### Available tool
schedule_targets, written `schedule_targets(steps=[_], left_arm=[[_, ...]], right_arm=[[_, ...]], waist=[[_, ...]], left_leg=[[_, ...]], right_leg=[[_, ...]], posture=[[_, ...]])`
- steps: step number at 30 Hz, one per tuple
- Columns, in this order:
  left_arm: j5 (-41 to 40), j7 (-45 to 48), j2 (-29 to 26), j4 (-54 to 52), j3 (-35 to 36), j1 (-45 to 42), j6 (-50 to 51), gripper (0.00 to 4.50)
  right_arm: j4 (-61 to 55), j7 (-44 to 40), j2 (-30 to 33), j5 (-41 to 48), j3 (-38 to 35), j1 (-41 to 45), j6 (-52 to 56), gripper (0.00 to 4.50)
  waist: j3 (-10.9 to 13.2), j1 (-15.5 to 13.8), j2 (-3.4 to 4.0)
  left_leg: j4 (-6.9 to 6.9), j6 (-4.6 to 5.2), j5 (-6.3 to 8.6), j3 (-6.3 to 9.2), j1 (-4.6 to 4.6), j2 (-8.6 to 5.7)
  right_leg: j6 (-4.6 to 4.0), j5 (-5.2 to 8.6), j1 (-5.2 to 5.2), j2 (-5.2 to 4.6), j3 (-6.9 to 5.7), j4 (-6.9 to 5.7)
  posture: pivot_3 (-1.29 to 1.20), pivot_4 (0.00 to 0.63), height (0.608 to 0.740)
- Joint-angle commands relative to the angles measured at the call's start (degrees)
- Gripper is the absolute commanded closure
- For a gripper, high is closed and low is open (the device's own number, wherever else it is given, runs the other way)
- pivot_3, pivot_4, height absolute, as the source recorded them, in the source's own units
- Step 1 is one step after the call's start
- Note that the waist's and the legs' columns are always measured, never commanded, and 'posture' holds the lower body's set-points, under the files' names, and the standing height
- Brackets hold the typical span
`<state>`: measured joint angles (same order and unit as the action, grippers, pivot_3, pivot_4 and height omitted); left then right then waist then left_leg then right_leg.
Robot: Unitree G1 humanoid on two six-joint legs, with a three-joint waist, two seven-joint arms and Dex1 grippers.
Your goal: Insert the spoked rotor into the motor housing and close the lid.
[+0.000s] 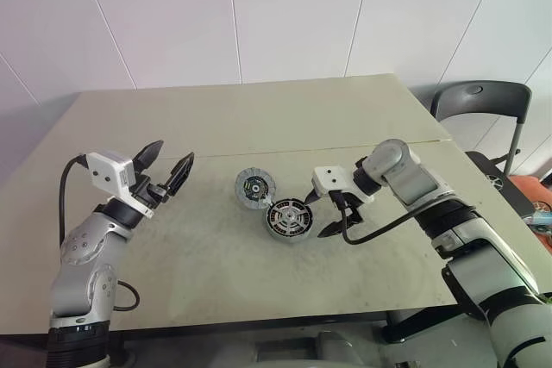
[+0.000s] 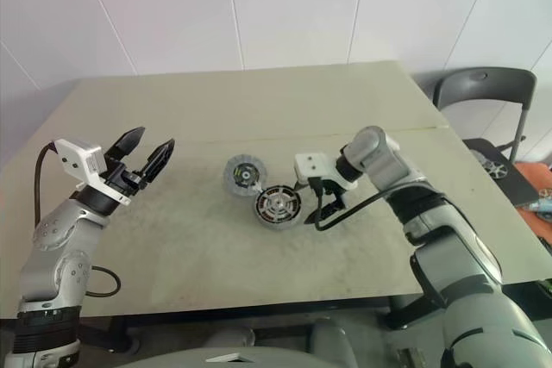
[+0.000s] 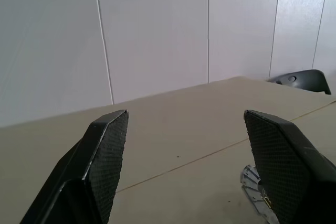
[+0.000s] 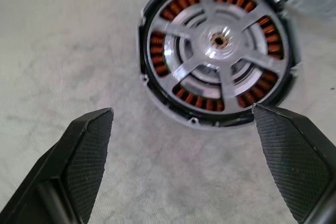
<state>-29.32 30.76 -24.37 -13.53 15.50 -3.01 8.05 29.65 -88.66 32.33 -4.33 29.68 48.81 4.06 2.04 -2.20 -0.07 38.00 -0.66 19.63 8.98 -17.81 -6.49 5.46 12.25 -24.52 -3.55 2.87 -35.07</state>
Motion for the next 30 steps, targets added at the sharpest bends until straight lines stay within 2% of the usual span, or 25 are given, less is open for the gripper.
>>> schedule_targets(steps=[1,13,16,22,24,27,30], left_arm=[[0.13,-0.34,-0.08,-0.16,1.75,-0.27,-1.17,0.76],[-0.38,-0.34,0.13,0.04,1.88,-1.2,-0.71,0.76],[-0.55,-0.28,0.14,0.17,1.97,-1.35,-0.58,0.76],[-0.54,-0.2,0.23,0.64,1.81,-1.57,-0.48,0.76],[-0.54,-0.22,0.23,0.77,1.84,-1.61,-0.51,0.76],[-0.48,-0.28,0.31,0.85,1.97,-1.65,-0.56,0.76],[-0.51,-0.31,0.31,0.89,2.12,-1.63,-0.58,0.76]], right_arm=[[-1.82,-0.55,-1.02,-0.21,-0.41,1.0,-1.66,0.02],[1.18,4.26,-1.08,-7.78,2.49,-0.9,-8.03,0.02],[0.33,3.55,-1.05,-7.93,2.62,-1.71,-8.35,0.56],[-2.53,3.42,-2.11,-6.72,1.52,-2.49,-6.91,2.48],[-3.11,2.44,-1.96,-6.45,1.44,-2.63,-6.27,2.48],[-3.62,0.61,-1.46,-5.95,1.59,-3.12,-5.4,3.02],[-3.34,2.45,-2.31,-6.71,1.3,-3.24,-5.86,3.96]], waist=[[0.0,-0.02,0.0],[-0.01,-0.05,-0.01],[-0.01,-0.04,-0.01],[-0.05,0.02,-0.05],[-0.05,0.17,-0.06],[-0.06,0.01,-0.06],[-0.07,0.11,-0.08]], left_leg=[[0.0,0.0,0.0,0.0,0.0,0.01],[0.0,0.0,0.0,0.0,0.03,0.0],[0.0,0.01,0.0,-0.01,0.14,0.01],[-0.01,0.03,0.02,0.03,0.23,0.02],[-0.02,0.0,0.03,-0.06,0.26,0.1],[-0.03,-0.01,0.05,-0.1,0.3,0.15],[-0.05,-0.02,0.05,-0.11,0.32,0.16]], right_leg=[[0.0,0.0,0.0,0.01,0.0,0.0],[0.0,0.0,0.02,0.01,0.0,-0.02],[-0.02,-0.01,0.12,0.01,0.0,-0.03],[-0.03,-0.02,0.22,0.03,-0.02,-0.04],[-0.03,-0.02,0.19,0.07,-0.02,-0.04],[-0.05,-0.03,0.19,0.09,-0.03,-0.06],[-0.06,-0.03,0.2,0.1,-0.03,-0.06]], posture=[[0.0,0.0,0.74],[0.0,0.0,0.74],[0.0,0.0,0.74],[0.0,0.0,0.74],[0.0,0.0,0.74],[0.0,0.0,0.74],[0.0,0.0,0.74]])
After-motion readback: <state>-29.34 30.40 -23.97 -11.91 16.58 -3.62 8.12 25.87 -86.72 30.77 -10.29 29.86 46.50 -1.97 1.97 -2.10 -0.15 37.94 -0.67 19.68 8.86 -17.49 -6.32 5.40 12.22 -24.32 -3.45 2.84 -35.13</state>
